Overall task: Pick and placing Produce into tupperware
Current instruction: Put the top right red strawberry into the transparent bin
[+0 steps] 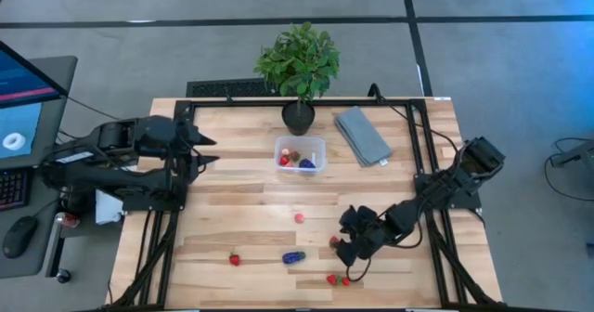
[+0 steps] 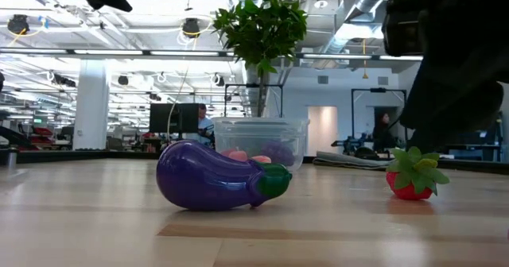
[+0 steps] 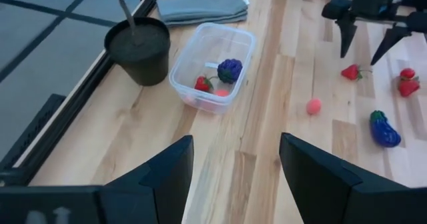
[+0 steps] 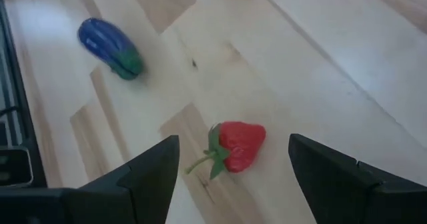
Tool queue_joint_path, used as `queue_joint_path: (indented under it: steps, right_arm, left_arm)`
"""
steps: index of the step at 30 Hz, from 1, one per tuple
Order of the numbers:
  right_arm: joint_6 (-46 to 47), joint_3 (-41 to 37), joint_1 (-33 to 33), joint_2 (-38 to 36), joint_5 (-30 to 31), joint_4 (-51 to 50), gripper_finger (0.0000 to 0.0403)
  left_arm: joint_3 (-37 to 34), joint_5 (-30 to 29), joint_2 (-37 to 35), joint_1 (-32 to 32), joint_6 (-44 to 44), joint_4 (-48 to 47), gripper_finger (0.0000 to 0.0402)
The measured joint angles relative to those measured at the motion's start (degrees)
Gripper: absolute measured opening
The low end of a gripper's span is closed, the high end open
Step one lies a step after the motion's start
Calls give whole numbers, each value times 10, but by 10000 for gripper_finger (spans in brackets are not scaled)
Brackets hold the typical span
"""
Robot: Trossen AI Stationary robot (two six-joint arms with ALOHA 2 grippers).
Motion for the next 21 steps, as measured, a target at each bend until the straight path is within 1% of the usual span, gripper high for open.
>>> queue_joint_path:
  steps: [5, 13, 21]
  right_arm:
    - [11, 5, -9, 0, -3, -8, 307]
    - [9, 33, -15, 0, -12, -76, 306]
    - [51, 35, -15, 0, -12, -76, 306]
  left_arm:
    - [0, -15, -23, -8, -9, -12, 213]
    - [0, -22, -48, -7, -16, -26, 213]
    - [0, -22, -56, -7, -21, -34, 213]
